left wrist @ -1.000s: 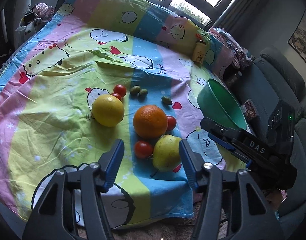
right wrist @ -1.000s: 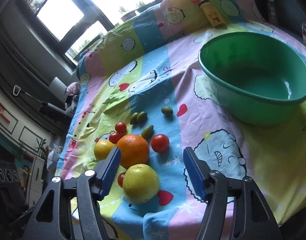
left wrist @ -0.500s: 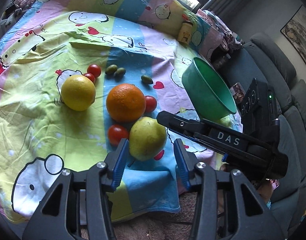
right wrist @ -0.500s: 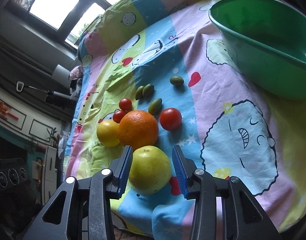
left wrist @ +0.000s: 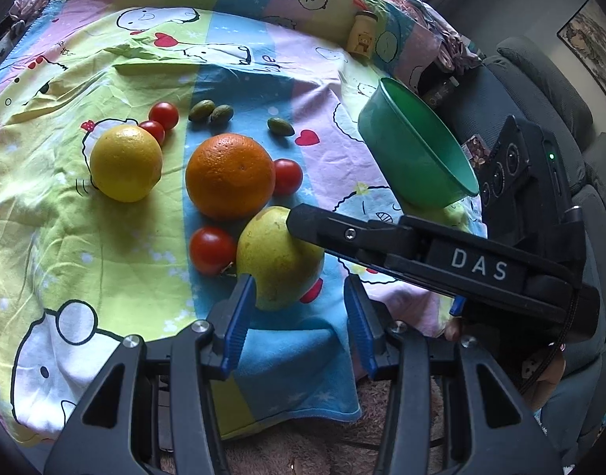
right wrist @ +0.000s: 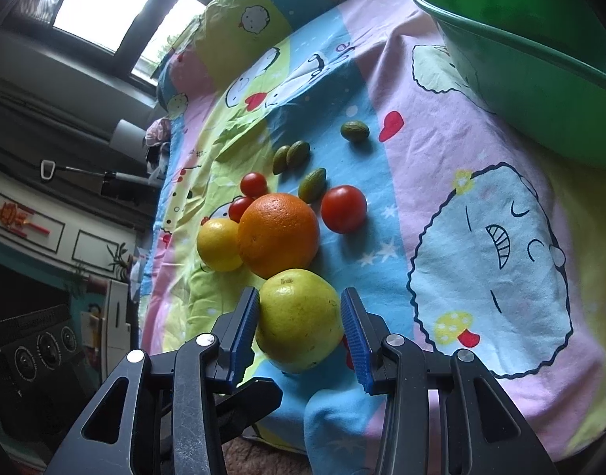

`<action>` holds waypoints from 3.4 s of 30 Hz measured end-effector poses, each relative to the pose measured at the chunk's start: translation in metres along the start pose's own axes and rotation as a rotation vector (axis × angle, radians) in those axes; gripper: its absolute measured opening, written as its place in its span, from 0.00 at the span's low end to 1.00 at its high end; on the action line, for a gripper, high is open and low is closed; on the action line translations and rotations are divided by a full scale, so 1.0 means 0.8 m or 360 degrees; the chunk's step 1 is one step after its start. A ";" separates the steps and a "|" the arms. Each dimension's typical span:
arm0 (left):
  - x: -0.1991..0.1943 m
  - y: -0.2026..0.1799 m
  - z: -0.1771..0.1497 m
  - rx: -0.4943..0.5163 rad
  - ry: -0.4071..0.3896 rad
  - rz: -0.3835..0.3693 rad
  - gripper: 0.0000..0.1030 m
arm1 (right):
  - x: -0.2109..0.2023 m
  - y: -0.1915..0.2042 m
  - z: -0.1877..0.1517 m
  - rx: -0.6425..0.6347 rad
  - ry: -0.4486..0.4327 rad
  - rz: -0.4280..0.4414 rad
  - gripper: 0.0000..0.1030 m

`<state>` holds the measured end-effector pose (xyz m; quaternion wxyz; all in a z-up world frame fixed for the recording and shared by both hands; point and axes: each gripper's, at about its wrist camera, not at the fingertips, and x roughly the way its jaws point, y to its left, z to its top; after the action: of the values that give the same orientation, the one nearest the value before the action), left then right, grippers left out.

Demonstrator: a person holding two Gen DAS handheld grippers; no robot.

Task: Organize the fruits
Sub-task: 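Close the right gripper around the yellow-green pear and lift it, then carry the pear in the right gripper over the green basin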

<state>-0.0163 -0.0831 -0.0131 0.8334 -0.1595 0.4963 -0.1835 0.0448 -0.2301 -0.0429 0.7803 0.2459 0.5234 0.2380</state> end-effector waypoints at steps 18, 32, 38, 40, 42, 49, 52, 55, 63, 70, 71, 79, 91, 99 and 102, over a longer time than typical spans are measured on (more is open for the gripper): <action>0.021 0.015 0.007 -0.0043 0.0060 0.0050 0.47 | 0.020 -0.009 0.000 0.0030 0.0112 0.0078 0.54; 0.021 -0.002 0.015 0.0058 0.0024 0.0118 0.49 | 0.011 0.010 0.001 -0.0085 0.0026 0.0014 0.56; 0.009 -0.019 0.037 0.0136 -0.0043 0.0123 0.49 | -0.013 0.019 0.016 -0.0100 -0.0073 0.0045 0.56; 0.003 -0.026 0.049 0.0155 -0.0073 0.0123 0.49 | -0.021 0.024 0.026 -0.0101 -0.0100 0.0054 0.56; -0.007 -0.033 0.065 0.0177 -0.0112 0.0114 0.49 | -0.033 0.033 0.038 -0.0119 -0.0141 0.0058 0.56; -0.047 -0.059 0.126 0.0238 -0.0312 0.0087 0.49 | -0.076 0.085 0.091 -0.0270 -0.0278 0.0061 0.56; -0.062 -0.066 0.151 0.0260 -0.0395 0.0079 0.49 | -0.089 0.107 0.115 -0.0338 -0.0330 0.0065 0.56; -0.070 -0.068 0.168 0.0284 -0.0450 0.0063 0.49 | -0.098 0.121 0.131 -0.0401 -0.0375 0.0070 0.56; -0.051 -0.059 0.169 0.0318 -0.0476 0.0038 0.49 | -0.089 0.108 0.140 -0.0404 -0.0436 0.0076 0.56; -0.024 -0.055 0.172 0.0307 -0.0422 -0.0024 0.49 | -0.082 0.082 0.144 -0.0320 -0.0442 0.0035 0.56; -0.020 -0.057 0.172 0.0313 -0.0411 -0.0022 0.49 | -0.082 0.078 0.144 -0.0305 -0.0442 0.0038 0.56; -0.003 -0.074 0.167 0.0362 -0.0370 -0.0046 0.49 | -0.092 0.052 0.140 -0.0223 -0.0472 0.0026 0.56; 0.028 -0.120 0.176 0.0530 -0.0265 -0.0060 0.49 | -0.122 0.003 0.138 -0.0055 -0.0566 0.0029 0.56; 0.053 -0.157 0.180 0.0646 -0.0205 -0.0104 0.49 | -0.145 -0.032 0.138 0.0067 -0.0656 0.0017 0.56; 0.063 -0.169 0.180 0.0677 -0.0187 -0.0122 0.49 | -0.152 -0.048 0.139 0.0126 -0.0682 0.0016 0.56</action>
<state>0.1135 -0.2136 0.0743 0.8683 -0.0092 0.3905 -0.3058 0.1113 -0.3508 0.0551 0.8624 0.3238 0.3532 0.1635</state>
